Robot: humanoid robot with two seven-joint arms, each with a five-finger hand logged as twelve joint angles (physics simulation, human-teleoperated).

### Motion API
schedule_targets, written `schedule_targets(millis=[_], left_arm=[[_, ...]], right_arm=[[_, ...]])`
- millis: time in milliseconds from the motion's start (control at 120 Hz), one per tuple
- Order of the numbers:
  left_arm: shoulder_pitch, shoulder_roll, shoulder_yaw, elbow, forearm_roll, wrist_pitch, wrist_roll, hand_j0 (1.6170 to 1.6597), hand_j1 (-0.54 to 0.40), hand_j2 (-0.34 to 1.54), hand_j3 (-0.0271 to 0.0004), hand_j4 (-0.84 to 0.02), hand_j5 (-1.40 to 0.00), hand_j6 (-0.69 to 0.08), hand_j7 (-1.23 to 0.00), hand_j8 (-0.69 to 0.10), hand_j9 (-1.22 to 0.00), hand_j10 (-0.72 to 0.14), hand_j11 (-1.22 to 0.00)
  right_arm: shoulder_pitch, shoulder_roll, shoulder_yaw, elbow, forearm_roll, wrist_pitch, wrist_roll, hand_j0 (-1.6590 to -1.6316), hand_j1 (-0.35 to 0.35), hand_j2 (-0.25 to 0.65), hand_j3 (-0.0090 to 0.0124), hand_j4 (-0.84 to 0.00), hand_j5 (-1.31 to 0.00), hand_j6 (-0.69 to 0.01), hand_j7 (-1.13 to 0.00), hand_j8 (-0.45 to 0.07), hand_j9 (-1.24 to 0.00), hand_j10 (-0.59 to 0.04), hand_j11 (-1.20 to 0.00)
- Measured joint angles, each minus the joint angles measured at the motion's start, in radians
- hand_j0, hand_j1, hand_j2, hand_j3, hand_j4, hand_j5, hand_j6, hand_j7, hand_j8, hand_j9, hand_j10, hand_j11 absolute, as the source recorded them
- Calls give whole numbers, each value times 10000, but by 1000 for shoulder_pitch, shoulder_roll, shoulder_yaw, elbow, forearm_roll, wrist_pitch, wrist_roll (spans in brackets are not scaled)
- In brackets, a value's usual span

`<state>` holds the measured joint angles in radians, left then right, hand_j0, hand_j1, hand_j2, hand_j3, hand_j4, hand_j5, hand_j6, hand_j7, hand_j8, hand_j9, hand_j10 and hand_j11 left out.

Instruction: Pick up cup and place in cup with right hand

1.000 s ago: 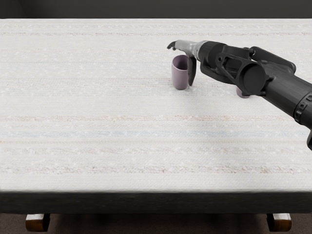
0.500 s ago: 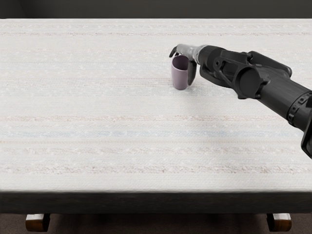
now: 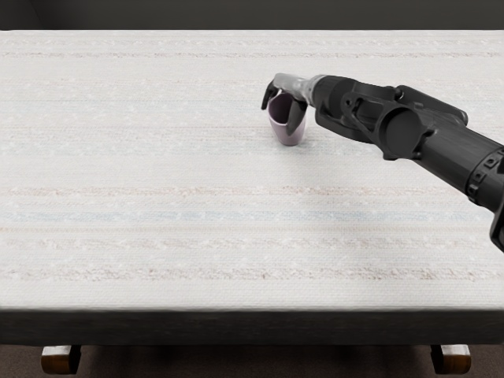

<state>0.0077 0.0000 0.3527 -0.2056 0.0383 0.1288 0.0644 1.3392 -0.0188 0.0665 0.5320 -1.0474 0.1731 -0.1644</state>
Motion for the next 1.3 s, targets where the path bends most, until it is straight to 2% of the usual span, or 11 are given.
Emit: schedule_targets(millis=[142,333,608,800,933,992,1058,1108,1200,1233,1300], left_arm=[[0,0,0,0,0,0,0,16581,3489,0,-1,0,-1,0,-1,0,-1,1,-1],[0,0,0,0,0,0,0,16581,3490,-1,0,0,0,-1,0,0,0,0,0],[0,0,0,0,0,0,0,16581,3491,-2,1,-1,1,-1,1,-1,1,0,1],[0,0,0,0,0,0,0,16581,3491,-2,1,-1,2,-1,2,-1,2,0,2],[0,0,0,0,0,0,0,16581,3491,-2,1,-2,2,-2,2,-1,2,-1,2],[0,0,0,0,0,0,0,16581,3491,-2,1,-2,2,-2,2,-2,2,-1,2],[0,0,0,0,0,0,0,16581,3491,-2,1,-2,2,-2,2,-1,2,0,2],[0,0,0,0,0,0,0,16581,3491,-2,1,-1,2,-2,2,-1,2,0,2],[0,0,0,0,0,0,0,16581,3491,-2,1,-1,1,-2,1,-1,2,0,2],[0,0,0,0,0,0,0,16581,3491,-2,1,-1,1,-2,1,-1,1,0,2],[0,0,0,0,0,0,0,16581,3491,-2,1,-2,1,-2,1,-1,1,-1,1]], right_arm=[[2,-45,-2,67,28,4,-3,-16539,1255,1669,-6,-5809,-6906,-3692,-7285,-2418,-7096,-2654,-7263],[13,-91,3,110,42,39,-4,-16531,814,1284,1,-5751,-7592,-3961,-7544,-2576,-7645,-2913,-7600],[44,-276,8,335,108,78,-12,-16535,615,1428,3,-5811,-8206,-4083,-7858,-2550,-8226,-2962,-8043],[53,-394,17,528,115,37,-96,-16539,912,2134,1,-5891,-8690,-3847,-8131,-2210,-8611,-2751,-8287],[62,-486,22,678,113,14,-161,-16526,779,1095,-2,-5878,-8931,-3627,-8228,-1938,-8749,-2461,-8402],[64,-532,34,728,117,13,-174,-16518,802,1036,-12,-5819,-9070,-3553,-8250,-1824,-8830,-2339,-8426],[65,-581,50,772,122,14,-181,-16520,841,870,11,-5830,-9091,-3383,-8267,-1811,-8856,-2327,-8535],[65,-612,63,799,125,16,-188,-16519,817,756,5,-5787,-9181,-3369,-8277,-1730,-8974,-2005,-8599],[65,-652,91,834,126,34,-198,-16518,814,745,0,-5844,-9132,-3458,-8294,-1752,-8935,-2614,-8646],[65,-667,97,847,128,39,-200,-16513,783,724,-13,-5805,-9211,-3528,-8300,-1761,-9000,-2117,-8631],[61,-701,111,873,131,45,-202,-16508,779,721,-6,-5844,-9158,-3487,-8304,-1753,-8963,-2252,-8582]])
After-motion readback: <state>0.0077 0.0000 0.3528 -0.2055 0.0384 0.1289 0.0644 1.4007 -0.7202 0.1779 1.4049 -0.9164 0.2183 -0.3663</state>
